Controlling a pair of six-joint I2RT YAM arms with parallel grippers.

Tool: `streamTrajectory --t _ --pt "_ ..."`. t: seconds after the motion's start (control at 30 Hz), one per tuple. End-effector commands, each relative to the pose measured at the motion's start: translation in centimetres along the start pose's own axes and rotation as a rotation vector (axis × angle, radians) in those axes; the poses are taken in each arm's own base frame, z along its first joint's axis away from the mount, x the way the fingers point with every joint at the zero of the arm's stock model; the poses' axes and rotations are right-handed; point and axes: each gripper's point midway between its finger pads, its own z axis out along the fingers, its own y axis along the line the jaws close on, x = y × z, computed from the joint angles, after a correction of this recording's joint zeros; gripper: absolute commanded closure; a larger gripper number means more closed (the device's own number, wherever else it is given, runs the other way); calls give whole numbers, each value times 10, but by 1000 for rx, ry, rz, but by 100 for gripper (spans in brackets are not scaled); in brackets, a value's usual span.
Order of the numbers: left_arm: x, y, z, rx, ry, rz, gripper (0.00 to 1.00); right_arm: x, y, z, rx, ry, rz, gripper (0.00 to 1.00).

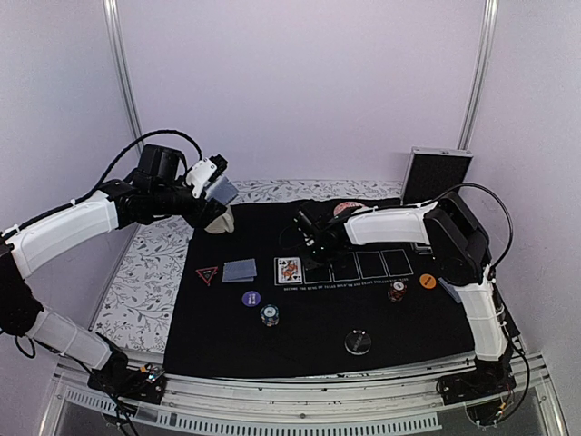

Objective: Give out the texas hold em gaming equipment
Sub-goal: Adjust the poker card in the community card area.

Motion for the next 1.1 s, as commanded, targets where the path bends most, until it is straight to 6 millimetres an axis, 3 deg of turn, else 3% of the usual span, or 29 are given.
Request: streamTrajectory --t 0.0,0.4,0.63,0.77,0.9,1.07 --pt "-14 7 -8 -9 -45 -2 39 16 4 11 14 37 6 58" --pt "-13 9 -7 -12 -43 0 39 4 25 10 -29 11 -6 58" --pt "-13 10 -9 -15 -45 3 39 2 19 6 -1 1 14 58" --pt "-15 9 -10 -14 -48 3 39 -4 7 -11 43 -30 46 58" --pt "-16 9 -11 -9 -56 -2 39 13 4 -18 36 -8 48 58" --pt "-16 9 -11 -10 -55 -2 39 31 19 -16 7 27 32 58"
